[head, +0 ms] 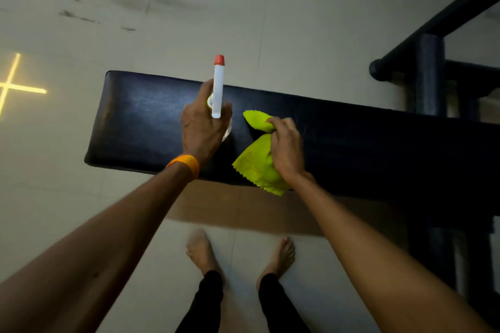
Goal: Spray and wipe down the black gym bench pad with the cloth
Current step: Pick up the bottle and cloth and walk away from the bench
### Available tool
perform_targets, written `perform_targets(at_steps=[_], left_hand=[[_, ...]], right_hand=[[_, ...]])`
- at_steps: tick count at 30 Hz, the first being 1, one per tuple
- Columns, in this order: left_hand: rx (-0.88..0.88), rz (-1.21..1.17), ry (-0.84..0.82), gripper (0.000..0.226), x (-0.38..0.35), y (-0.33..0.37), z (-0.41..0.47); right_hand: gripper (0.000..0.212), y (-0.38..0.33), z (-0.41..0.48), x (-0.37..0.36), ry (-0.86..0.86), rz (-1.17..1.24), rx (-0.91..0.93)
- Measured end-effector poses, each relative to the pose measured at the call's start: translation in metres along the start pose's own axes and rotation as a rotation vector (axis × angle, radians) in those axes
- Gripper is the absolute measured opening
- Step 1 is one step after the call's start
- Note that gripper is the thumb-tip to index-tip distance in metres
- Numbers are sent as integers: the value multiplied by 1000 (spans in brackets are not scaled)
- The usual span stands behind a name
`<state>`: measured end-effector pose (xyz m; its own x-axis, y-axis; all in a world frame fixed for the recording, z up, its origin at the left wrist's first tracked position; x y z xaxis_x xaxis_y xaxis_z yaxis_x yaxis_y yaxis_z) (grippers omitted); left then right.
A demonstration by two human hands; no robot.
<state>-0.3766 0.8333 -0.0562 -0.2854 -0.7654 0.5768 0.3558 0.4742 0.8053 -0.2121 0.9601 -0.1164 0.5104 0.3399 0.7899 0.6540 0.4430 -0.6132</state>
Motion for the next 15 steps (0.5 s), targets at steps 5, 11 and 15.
perform_targets(at_steps=[5, 11, 15], left_hand=[[33, -133, -48, 19, 8, 73, -16], [-36, -210, -73, 24, 43, 224, -32], [-120, -230, -100, 26, 66, 318, -41]], right_hand=[[24, 7, 10, 98, 170, 144, -324], [30, -35, -9, 233, 167, 254, -410], [37, -57, -21, 325, 258, 210, -376]])
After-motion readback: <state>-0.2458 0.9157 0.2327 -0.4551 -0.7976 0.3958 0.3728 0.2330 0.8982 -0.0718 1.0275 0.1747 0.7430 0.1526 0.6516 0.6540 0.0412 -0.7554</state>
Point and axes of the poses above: each hand's wrist, its own z-axis towards the middle knuckle, its own x-axis out of the back of the hand, y = z × x, the point moved 9 cm from there along z, towards the middle knuckle, and after that the axes turned 9 degrees about y, right-handed, at the moved point
